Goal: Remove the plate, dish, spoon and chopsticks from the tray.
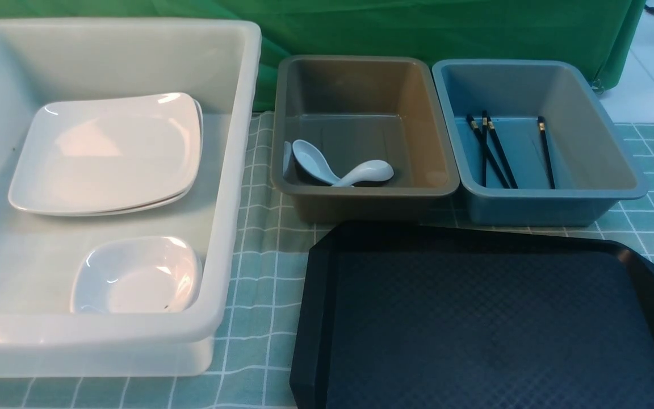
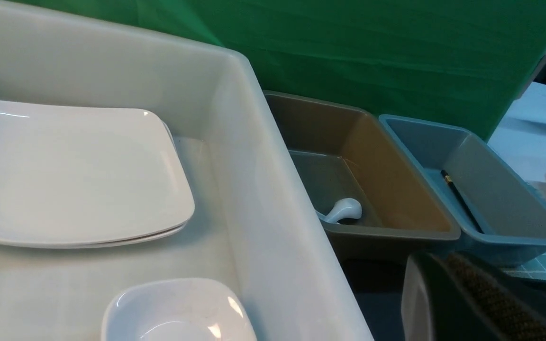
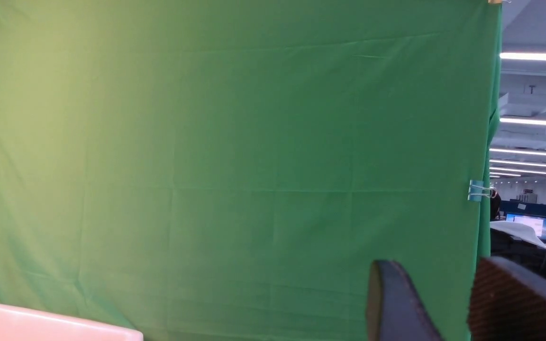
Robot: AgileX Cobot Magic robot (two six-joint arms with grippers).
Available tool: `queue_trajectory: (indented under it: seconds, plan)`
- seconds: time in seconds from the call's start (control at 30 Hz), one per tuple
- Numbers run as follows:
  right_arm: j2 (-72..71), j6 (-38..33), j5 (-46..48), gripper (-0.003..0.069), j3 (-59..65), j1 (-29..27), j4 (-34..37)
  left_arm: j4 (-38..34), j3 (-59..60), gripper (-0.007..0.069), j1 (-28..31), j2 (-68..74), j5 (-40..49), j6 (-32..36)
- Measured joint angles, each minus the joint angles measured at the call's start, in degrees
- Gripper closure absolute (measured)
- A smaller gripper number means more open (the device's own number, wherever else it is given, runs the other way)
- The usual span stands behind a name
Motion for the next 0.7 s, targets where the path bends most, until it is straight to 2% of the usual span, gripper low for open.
queue_trajectory:
  seconds: [0.17,0.6,0.67,0.7]
  plan:
    - [0.0,0.0,0.0,0.0376,0.0,0.0,0.0,1.8,0.0,0.0613,-0.2,0.0,0.0,0.0]
    - [0.0,0.0,0.0,0.0376,0.0,0.0,0.0,9.0,0.0,0.0612,-6.9,0.0,-0.5,0.0]
    - [0.0,0.0,0.0,0.0376,0.0,0.0,0.0,13.6,0.0,0.0612,-7.8,0.0,-0.4,-0.3]
    - [0.0,0.0,0.0,0.0376,0.0,0.0,0.0,13.6,0.0,0.0612,-7.8,0.0,-0.4,-0.4]
